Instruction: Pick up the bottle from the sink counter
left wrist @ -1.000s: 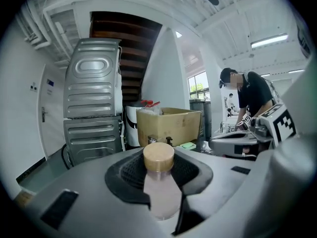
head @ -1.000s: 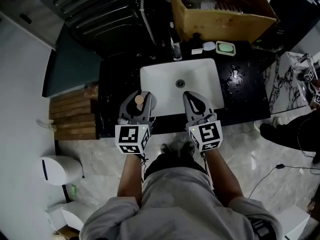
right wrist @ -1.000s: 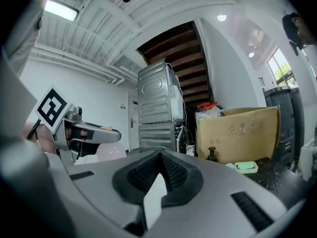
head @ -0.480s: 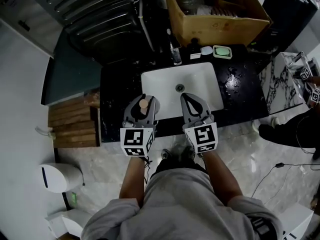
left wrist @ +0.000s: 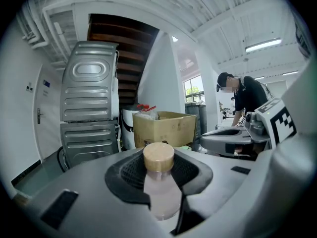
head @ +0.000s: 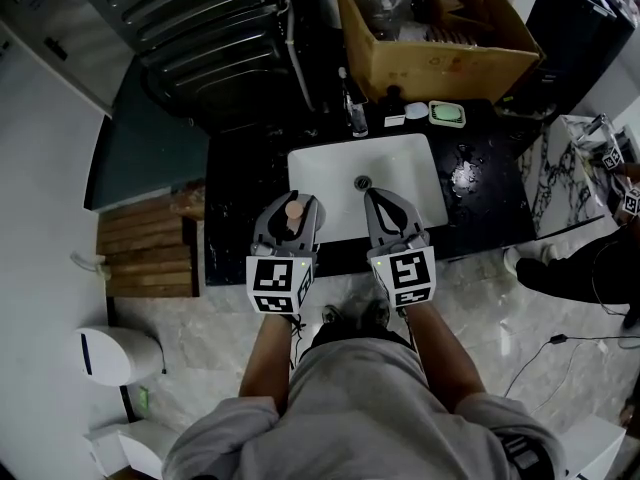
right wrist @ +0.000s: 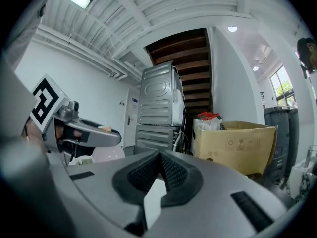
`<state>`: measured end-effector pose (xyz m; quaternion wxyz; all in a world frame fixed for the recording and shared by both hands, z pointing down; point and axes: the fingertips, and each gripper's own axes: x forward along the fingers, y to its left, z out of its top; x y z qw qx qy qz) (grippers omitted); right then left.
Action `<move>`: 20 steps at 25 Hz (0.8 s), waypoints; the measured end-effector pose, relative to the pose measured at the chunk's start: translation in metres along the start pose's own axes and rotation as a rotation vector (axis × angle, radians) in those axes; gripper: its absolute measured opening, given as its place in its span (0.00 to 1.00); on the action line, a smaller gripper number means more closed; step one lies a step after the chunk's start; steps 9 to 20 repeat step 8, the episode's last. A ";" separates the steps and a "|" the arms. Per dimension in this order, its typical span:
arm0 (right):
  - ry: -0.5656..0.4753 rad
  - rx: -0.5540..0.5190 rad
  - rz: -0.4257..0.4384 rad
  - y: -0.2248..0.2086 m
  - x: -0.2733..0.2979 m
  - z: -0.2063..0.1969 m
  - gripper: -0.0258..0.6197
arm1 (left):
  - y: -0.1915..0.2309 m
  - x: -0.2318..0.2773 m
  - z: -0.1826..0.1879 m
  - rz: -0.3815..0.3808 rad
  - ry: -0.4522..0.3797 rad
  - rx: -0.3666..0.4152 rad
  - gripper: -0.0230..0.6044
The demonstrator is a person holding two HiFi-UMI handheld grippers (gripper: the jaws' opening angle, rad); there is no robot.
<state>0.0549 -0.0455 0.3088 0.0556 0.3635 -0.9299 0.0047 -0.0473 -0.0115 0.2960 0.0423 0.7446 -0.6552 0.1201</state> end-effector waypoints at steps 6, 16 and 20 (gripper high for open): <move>0.001 0.014 0.007 0.001 -0.003 0.004 0.05 | -0.005 -0.002 0.003 -0.006 -0.005 -0.001 0.23; 0.002 0.010 0.005 0.000 -0.004 0.004 0.05 | -0.008 -0.003 0.007 -0.009 -0.006 0.006 0.23; 0.002 0.010 0.005 0.000 -0.004 0.004 0.05 | -0.008 -0.003 0.007 -0.009 -0.006 0.006 0.23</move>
